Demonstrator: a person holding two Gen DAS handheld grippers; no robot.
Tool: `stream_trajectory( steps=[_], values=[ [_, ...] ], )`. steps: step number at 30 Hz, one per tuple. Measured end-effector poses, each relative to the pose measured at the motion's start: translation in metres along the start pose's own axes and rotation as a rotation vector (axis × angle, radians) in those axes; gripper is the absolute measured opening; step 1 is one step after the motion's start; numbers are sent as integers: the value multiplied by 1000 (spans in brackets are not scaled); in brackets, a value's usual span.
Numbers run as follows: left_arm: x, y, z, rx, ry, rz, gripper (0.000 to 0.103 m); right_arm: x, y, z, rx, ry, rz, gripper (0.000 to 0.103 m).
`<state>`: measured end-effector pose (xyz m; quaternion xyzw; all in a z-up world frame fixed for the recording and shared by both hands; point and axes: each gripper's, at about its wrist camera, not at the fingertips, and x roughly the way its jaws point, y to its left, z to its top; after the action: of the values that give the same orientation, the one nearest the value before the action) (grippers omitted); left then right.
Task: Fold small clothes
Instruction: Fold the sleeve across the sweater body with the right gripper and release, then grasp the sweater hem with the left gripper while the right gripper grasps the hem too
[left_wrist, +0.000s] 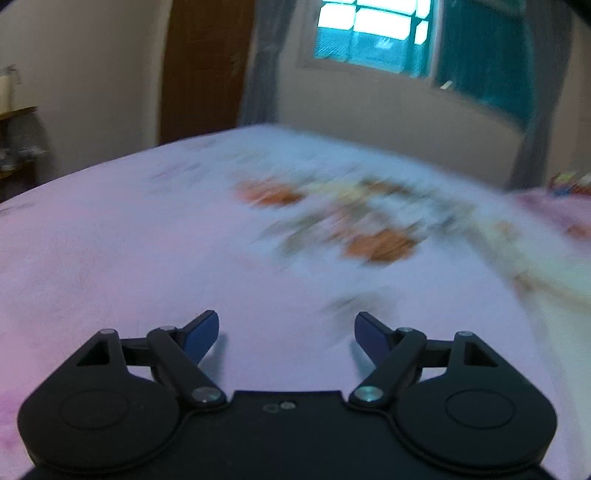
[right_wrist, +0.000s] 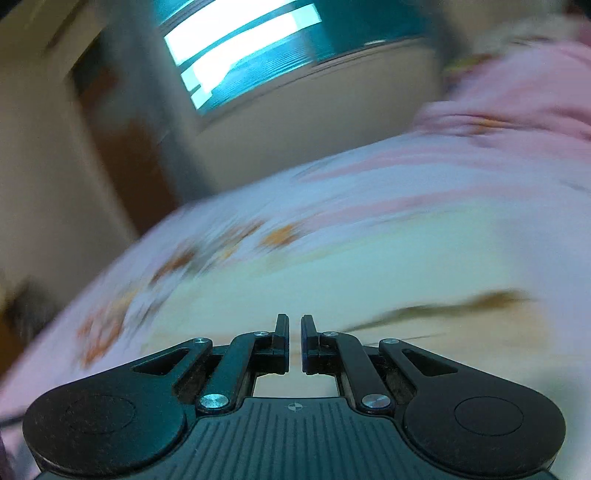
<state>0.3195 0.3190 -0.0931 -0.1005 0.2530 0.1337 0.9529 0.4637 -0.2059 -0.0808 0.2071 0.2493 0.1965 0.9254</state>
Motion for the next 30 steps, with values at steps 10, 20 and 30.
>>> stream_trajectory(
  steps=[10, 20, 30],
  values=[
    [59, -170, 31, 82, 17, -243, 80, -22, -79, 18, 269, 10, 31, 38],
    [95, -189, 31, -144, 127, -408, 78, 2, -76, 13, 309, 19, 116, 30],
    [110, -183, 43, -363, 165, -538, 77, -3, -92, 11, 338, 13, 131, 30]
  ],
)
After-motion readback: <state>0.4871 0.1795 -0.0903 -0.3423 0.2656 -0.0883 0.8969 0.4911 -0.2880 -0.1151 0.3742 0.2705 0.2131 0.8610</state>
